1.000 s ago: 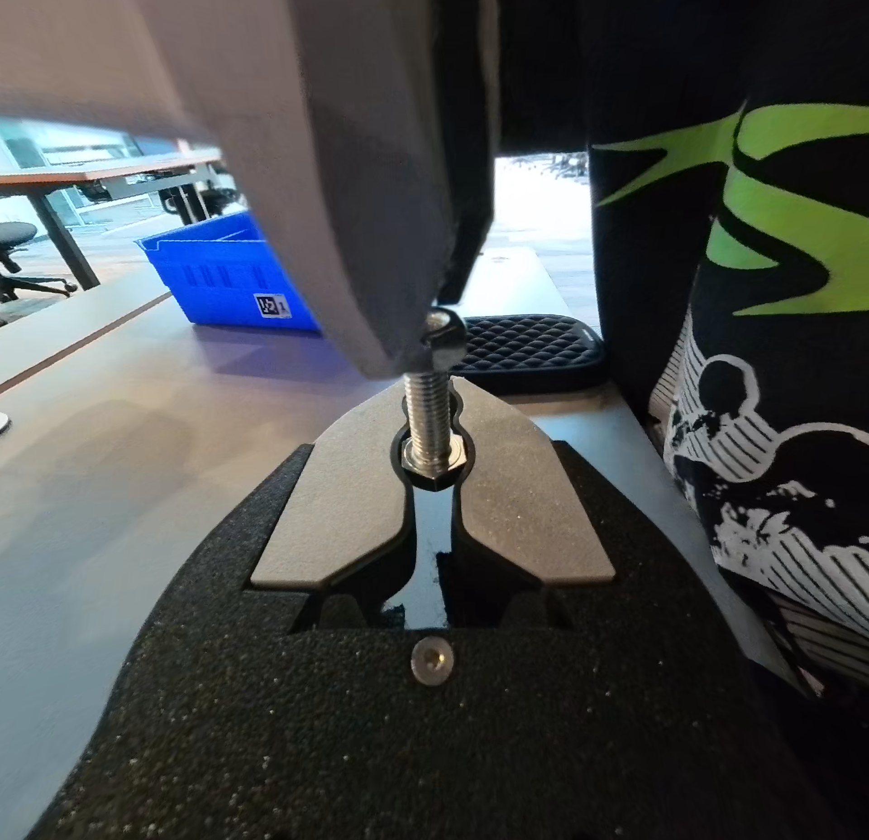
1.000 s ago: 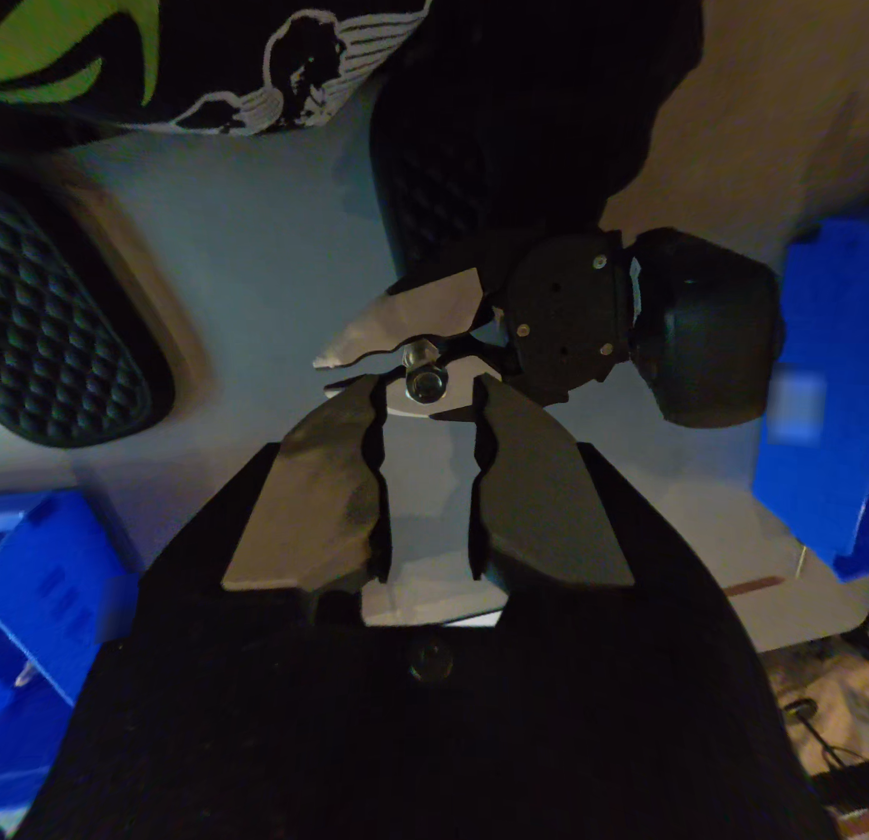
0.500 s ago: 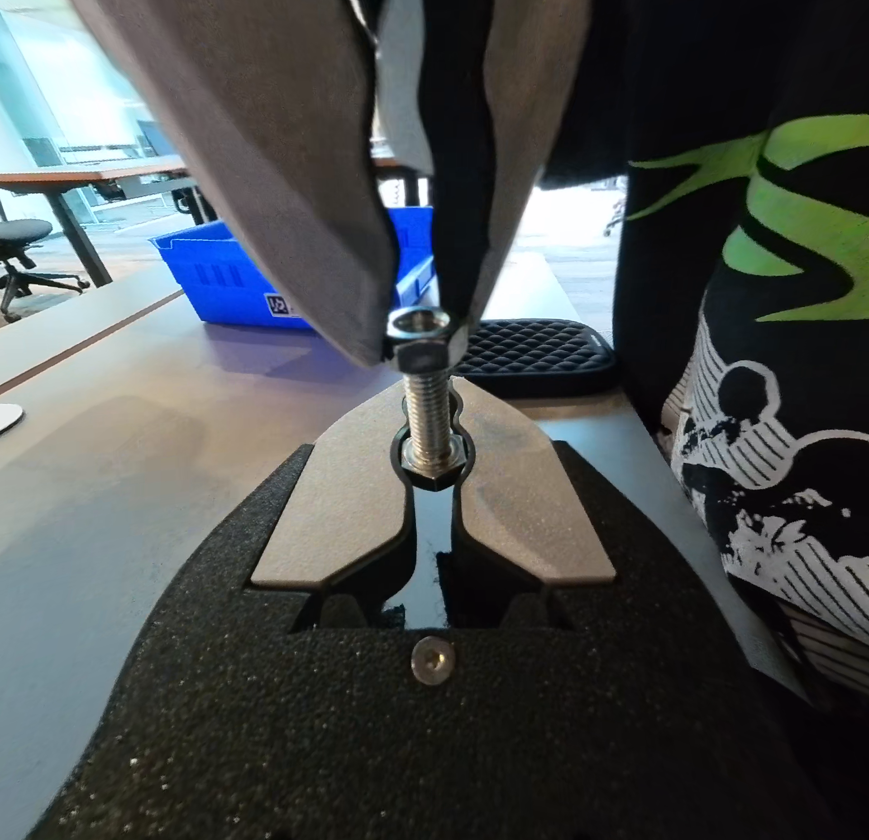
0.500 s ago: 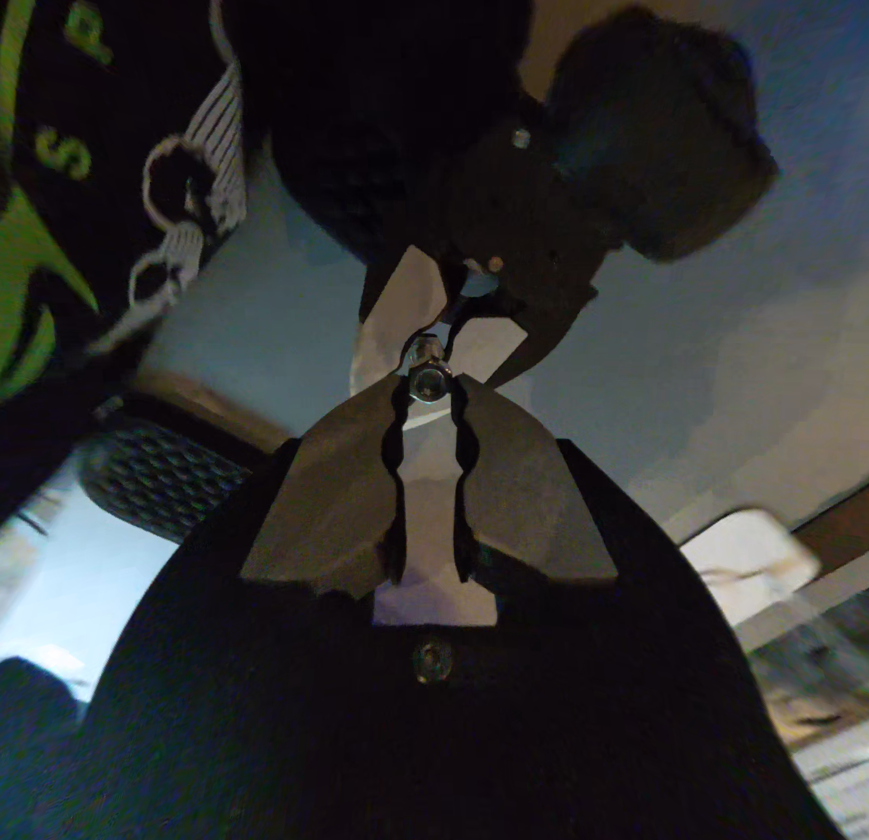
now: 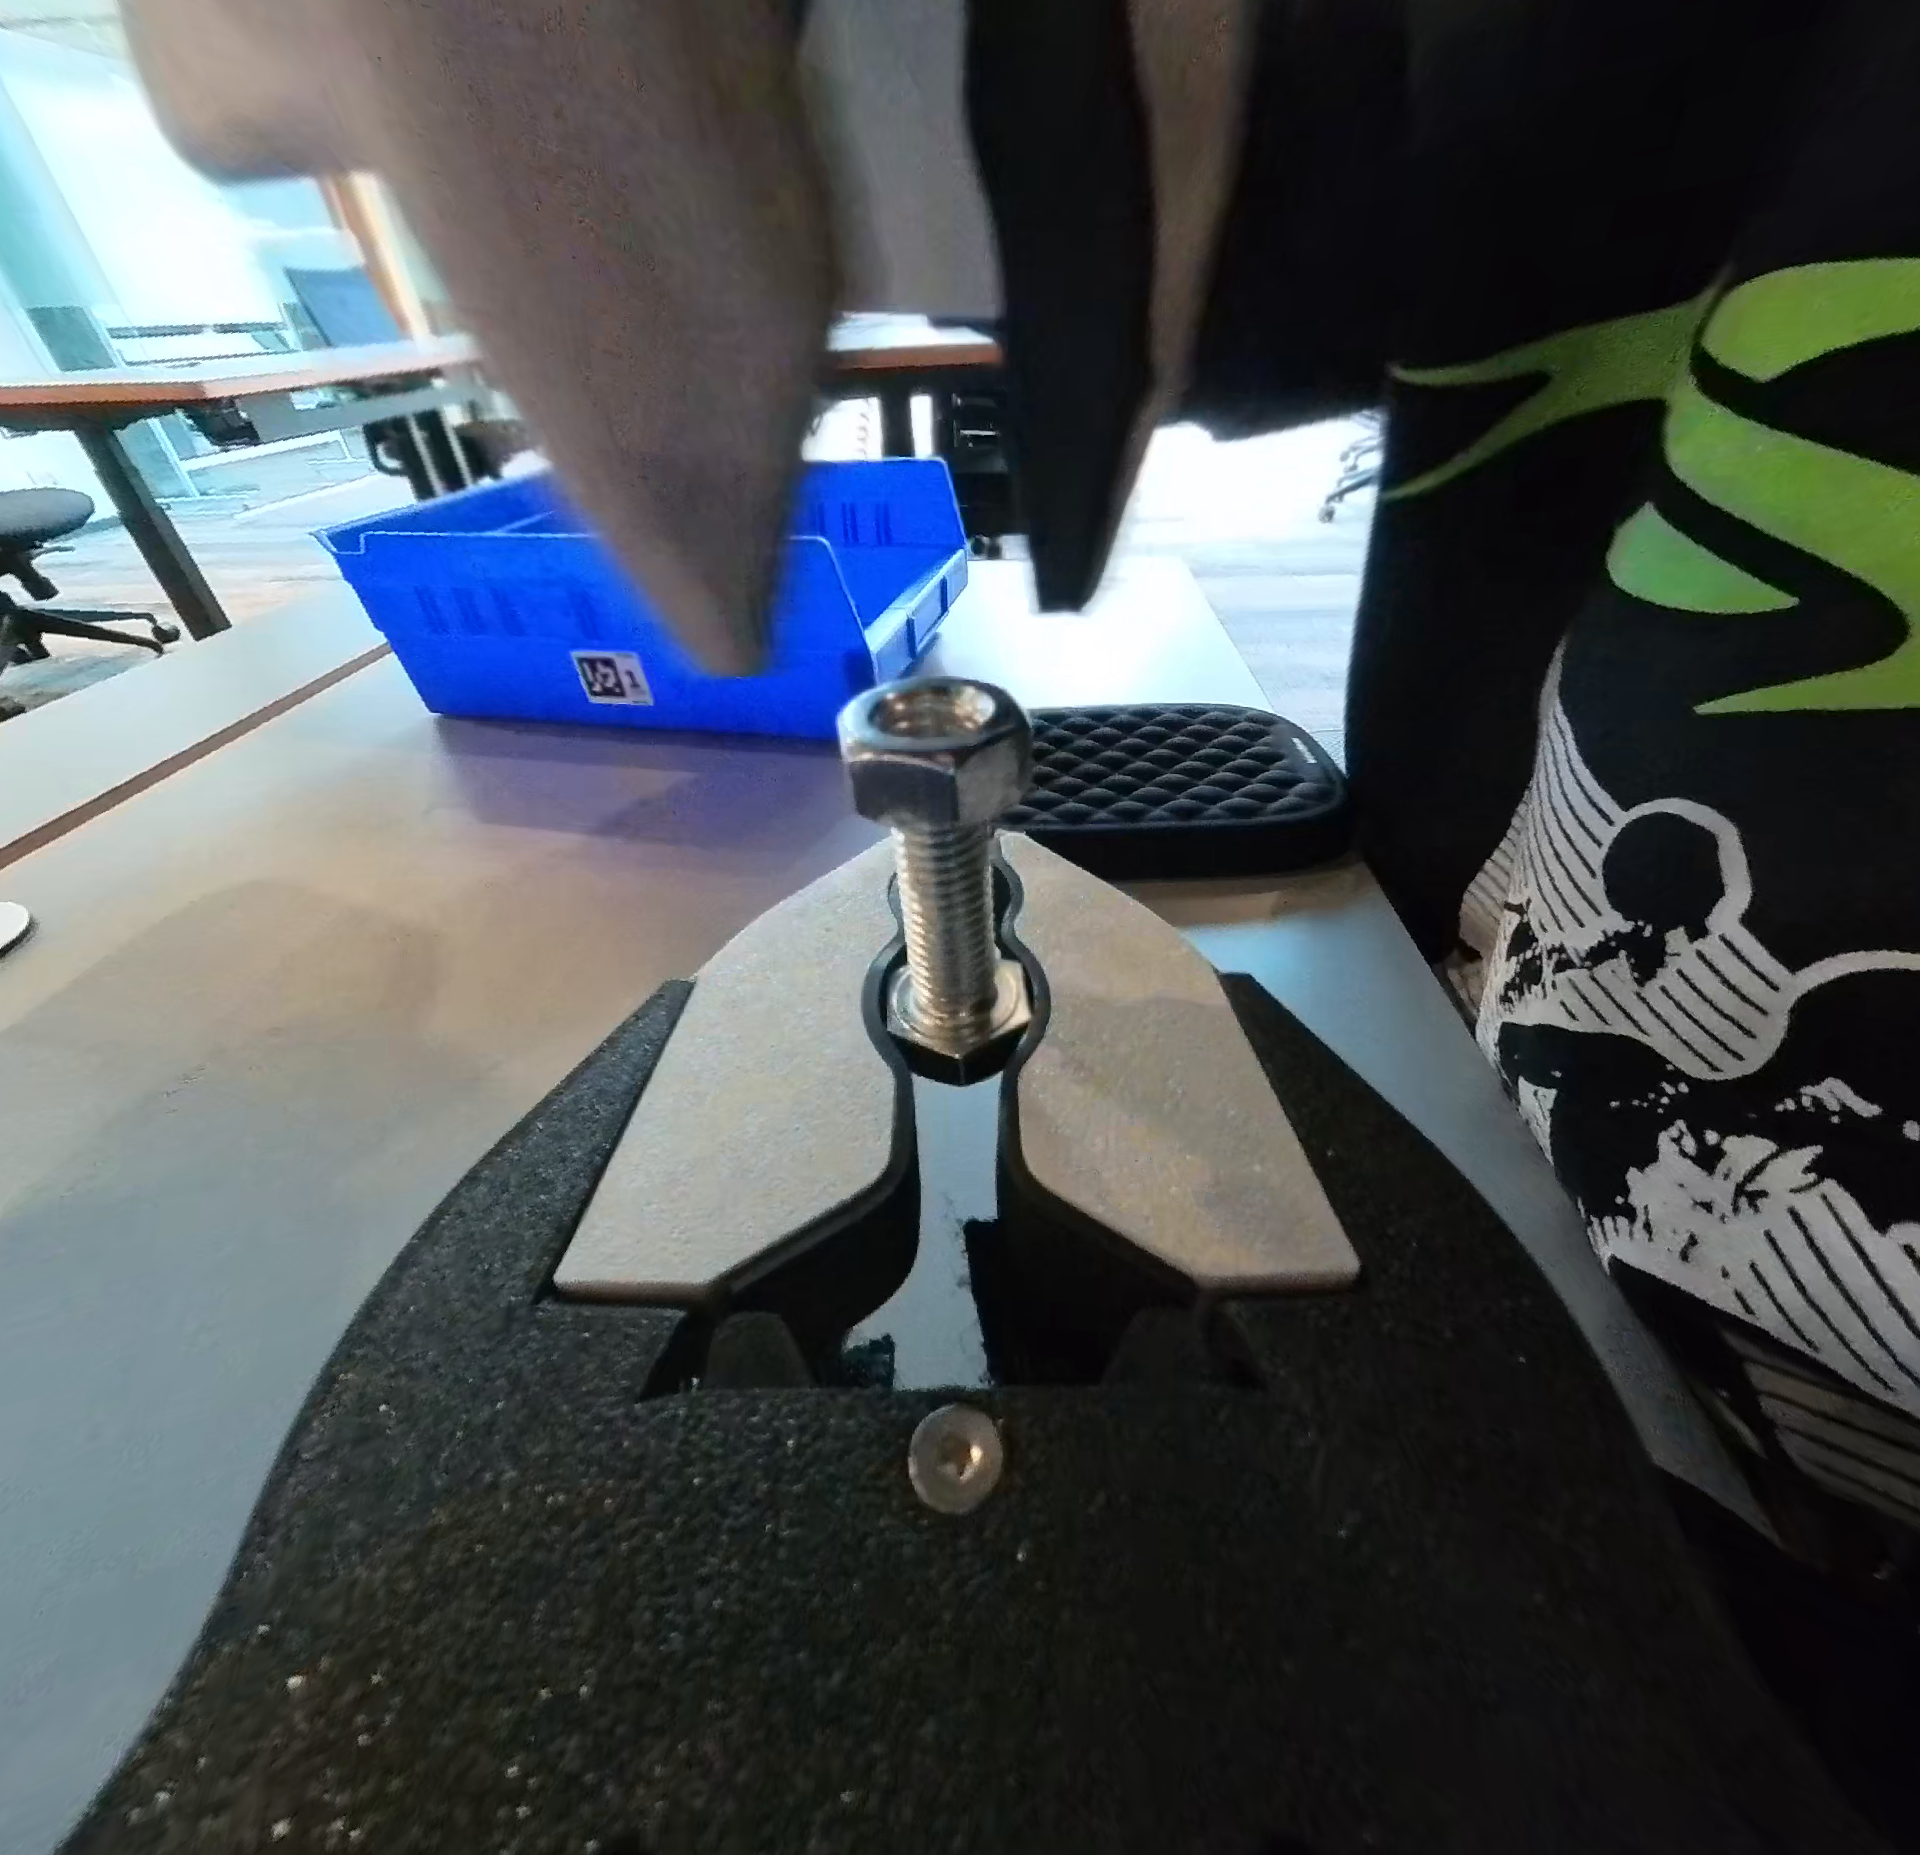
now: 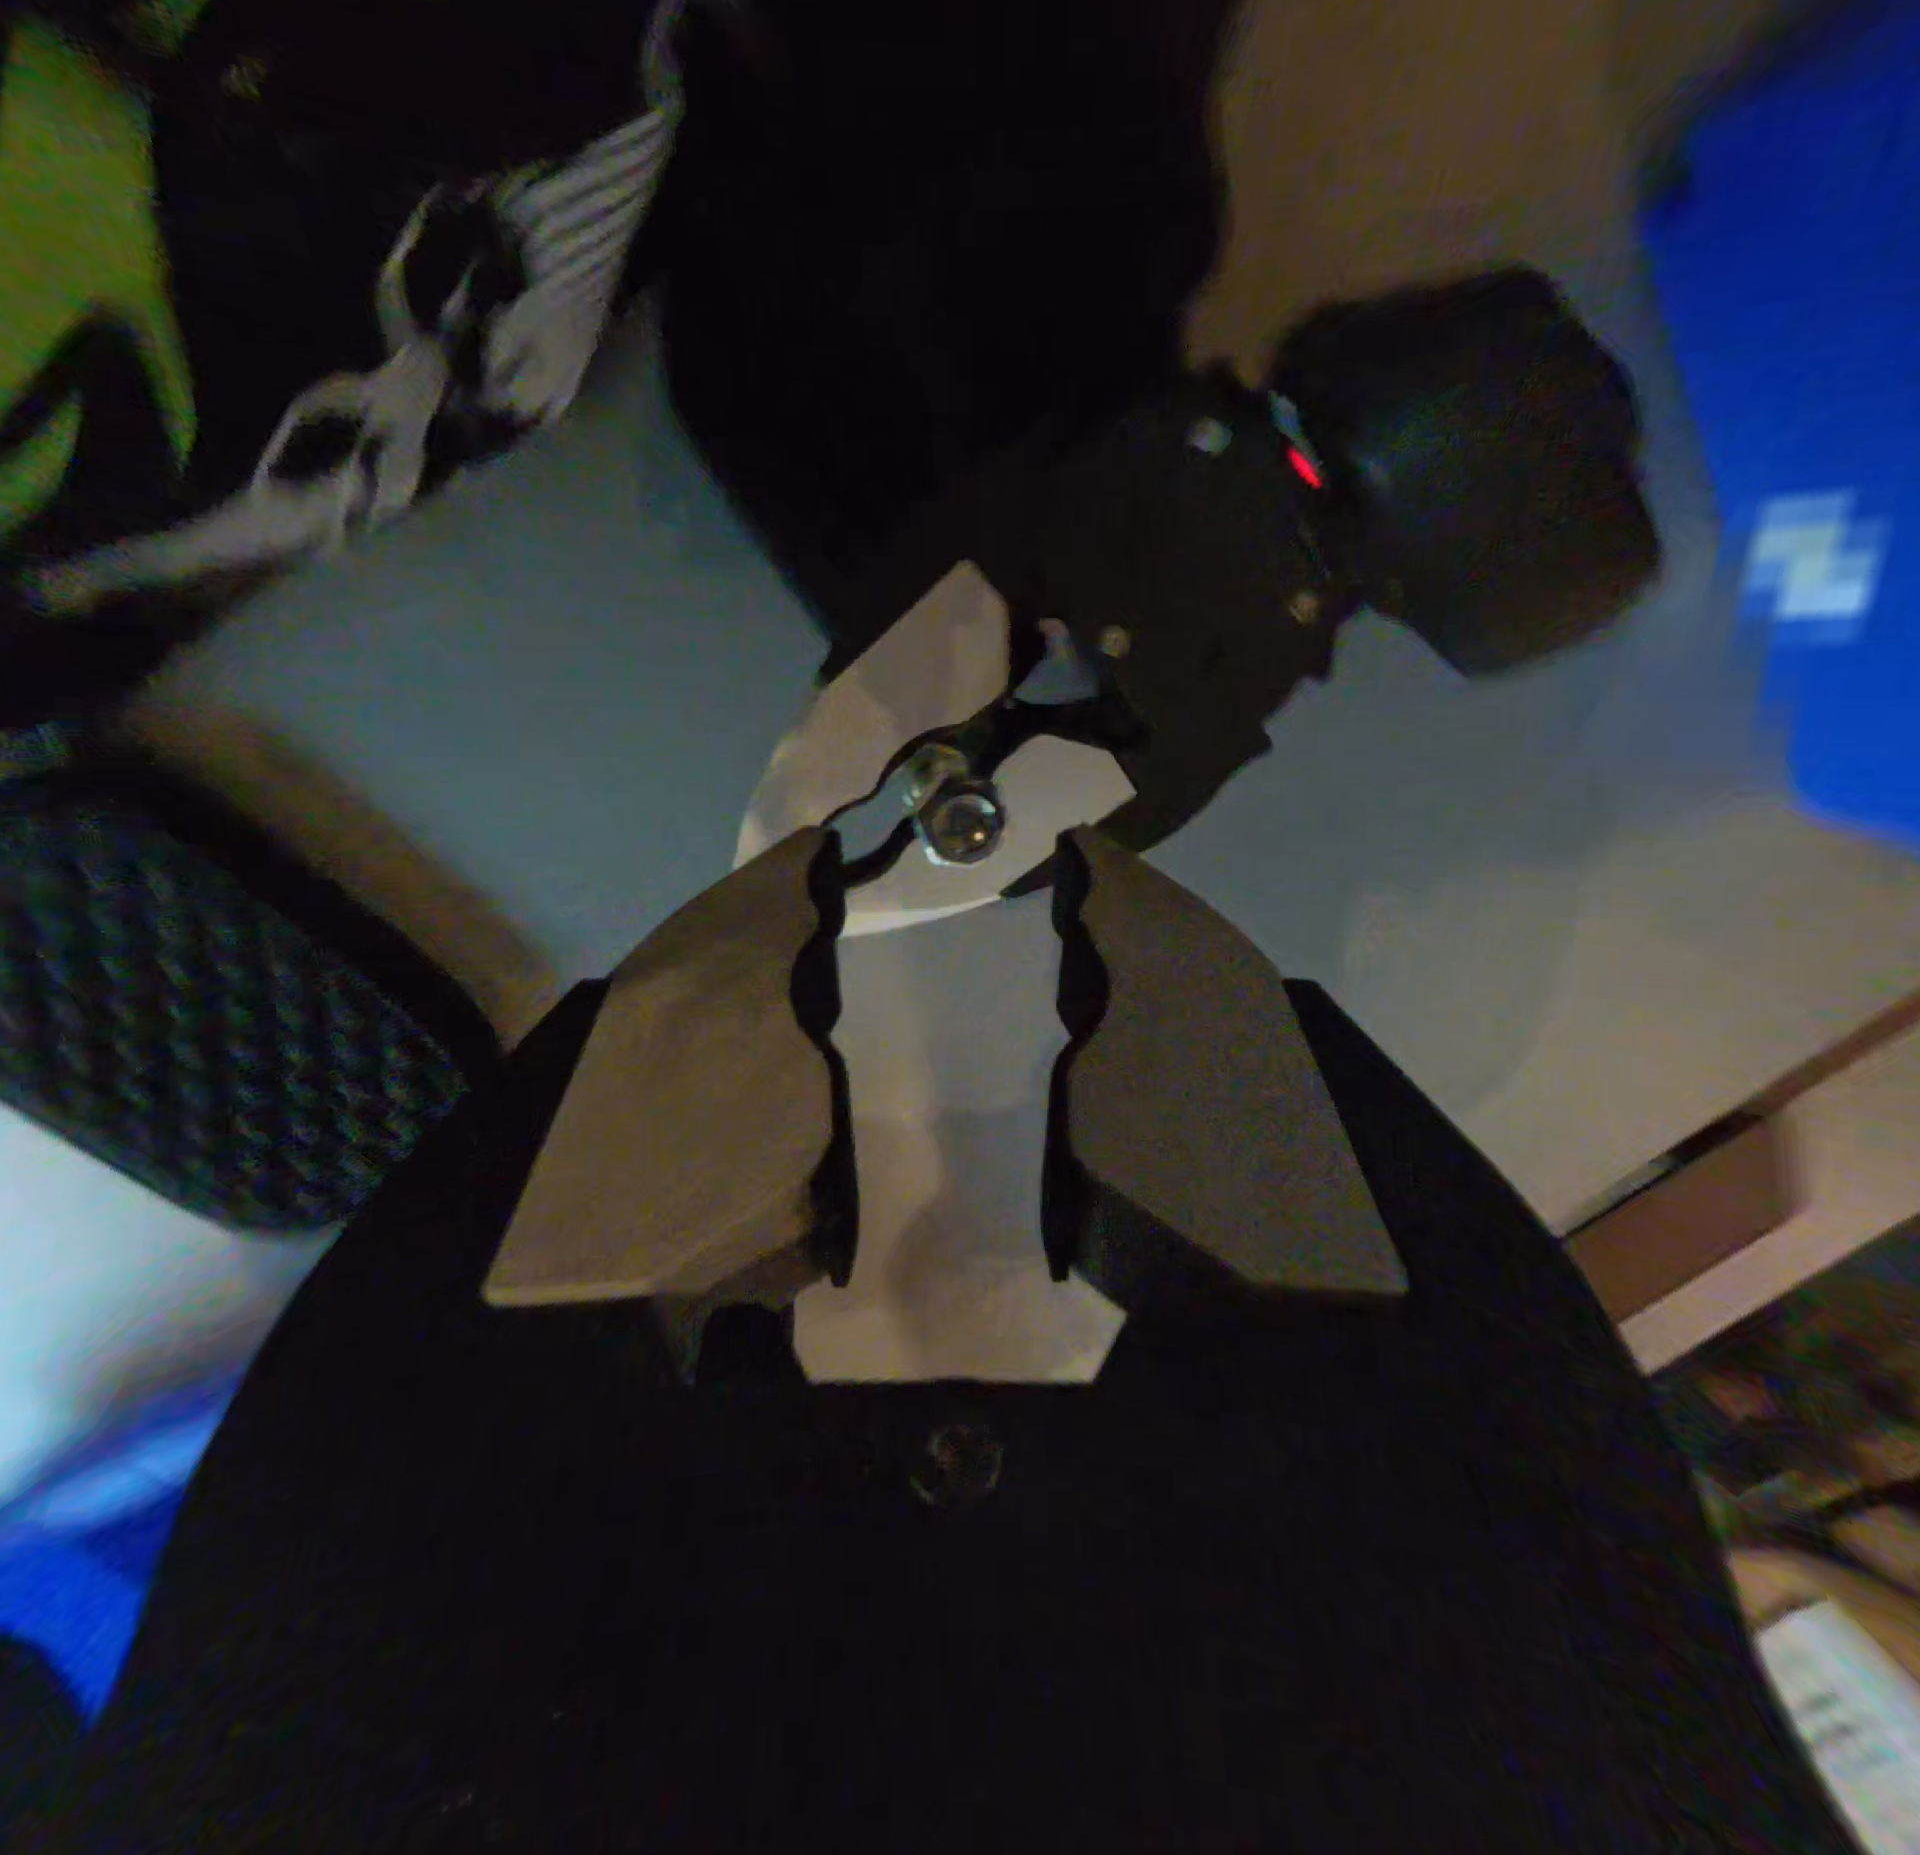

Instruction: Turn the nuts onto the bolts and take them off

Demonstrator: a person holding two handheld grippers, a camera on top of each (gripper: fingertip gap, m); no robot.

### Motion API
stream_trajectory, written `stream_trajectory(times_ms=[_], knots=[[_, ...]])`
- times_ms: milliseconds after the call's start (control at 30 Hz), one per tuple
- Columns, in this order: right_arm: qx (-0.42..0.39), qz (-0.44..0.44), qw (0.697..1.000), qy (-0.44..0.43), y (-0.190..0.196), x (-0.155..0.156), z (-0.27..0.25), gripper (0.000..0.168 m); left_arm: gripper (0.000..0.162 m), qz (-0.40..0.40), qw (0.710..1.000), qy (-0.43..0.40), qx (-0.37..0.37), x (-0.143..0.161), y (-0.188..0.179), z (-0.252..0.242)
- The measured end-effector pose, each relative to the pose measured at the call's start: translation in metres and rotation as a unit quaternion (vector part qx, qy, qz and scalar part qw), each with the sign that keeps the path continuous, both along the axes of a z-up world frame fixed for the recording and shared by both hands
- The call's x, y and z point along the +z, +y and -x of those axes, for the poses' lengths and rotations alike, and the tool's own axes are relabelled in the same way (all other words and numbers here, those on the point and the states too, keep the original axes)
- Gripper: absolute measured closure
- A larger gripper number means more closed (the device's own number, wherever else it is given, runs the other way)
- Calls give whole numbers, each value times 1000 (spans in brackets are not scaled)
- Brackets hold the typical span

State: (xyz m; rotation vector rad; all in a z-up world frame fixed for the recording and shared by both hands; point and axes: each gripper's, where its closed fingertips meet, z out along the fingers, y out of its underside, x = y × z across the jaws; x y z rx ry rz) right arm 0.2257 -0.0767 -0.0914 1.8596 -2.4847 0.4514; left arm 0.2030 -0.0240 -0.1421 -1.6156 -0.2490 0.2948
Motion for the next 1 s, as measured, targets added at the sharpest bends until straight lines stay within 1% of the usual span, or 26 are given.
stream_trajectory(times_ms=[33, 100, 167, 233, 367, 467, 500, 567, 600, 667, 733, 800, 900, 933, 1000], knots=[[60, 5, 998, 13, 2, -1, 0, 133, 152, 1, 1000, 0, -1, 0, 0, 0], [115, -10, 993, 10, 2, -1, -3, 133, 152, 1, 1000, 1, -4, 0, 1, -1], [146, -30, 989, -4, 1, -1, -6, 134, 152, 2, 1000, 3, -5, 0, 1, -1], [174, -49, 984, 5, 0, -4, -5, 134, 152, 4, 1000, 4, -6, -1, 1, -2], [193, -77, 978, 25, -1, -12, -3, 139, 152, 4, 1000, 4, -7, -1, 1, -2], [191, -80, 978, 23, -1, -14, -4, 151, 152, 4, 1000, 4, -7, -1, 1, -2], [183, -79, 980, 22, -1, -14, -5, 151, 152, 4, 1000, 4, -6, -1, 1, -2], [146, -74, 986, 23, -3, -13, -3, 151, 152, 1, 1000, 3, -3, 0, 0, -1], [115, -73, 990, 24, -4, -13, -3, 151, 152, -2, 1000, 2, 0, 1, 0, 0], [32, -77, 996, 23, -4, -13, -2, 151, 152, -3, 1000, 1, 4, 1, -1, 1], [-60, -77, 995, 16, -3, -13, -1, 152, 152, 0, 1000, 2, 6, 0, -1, 1], [-165, -79, 983, -1, -3, -14, -1, 152, 152, 3, 1000, 1, 6, 0, 0, 1], [-313, -77, 945, -45, -4, -14, 0, 151, 152, 0, 1000, 0, 8, 0, -1, 2], [-342, -74, 935, -55, -4, -14, 0, 151, 152, -1, 1000, -1, 8, 0, -1, 2], [-365, -58, 927, -66, -6, -14, 0, 149, 152, -3, 1000, 0, 8, 1, -2, 2]])
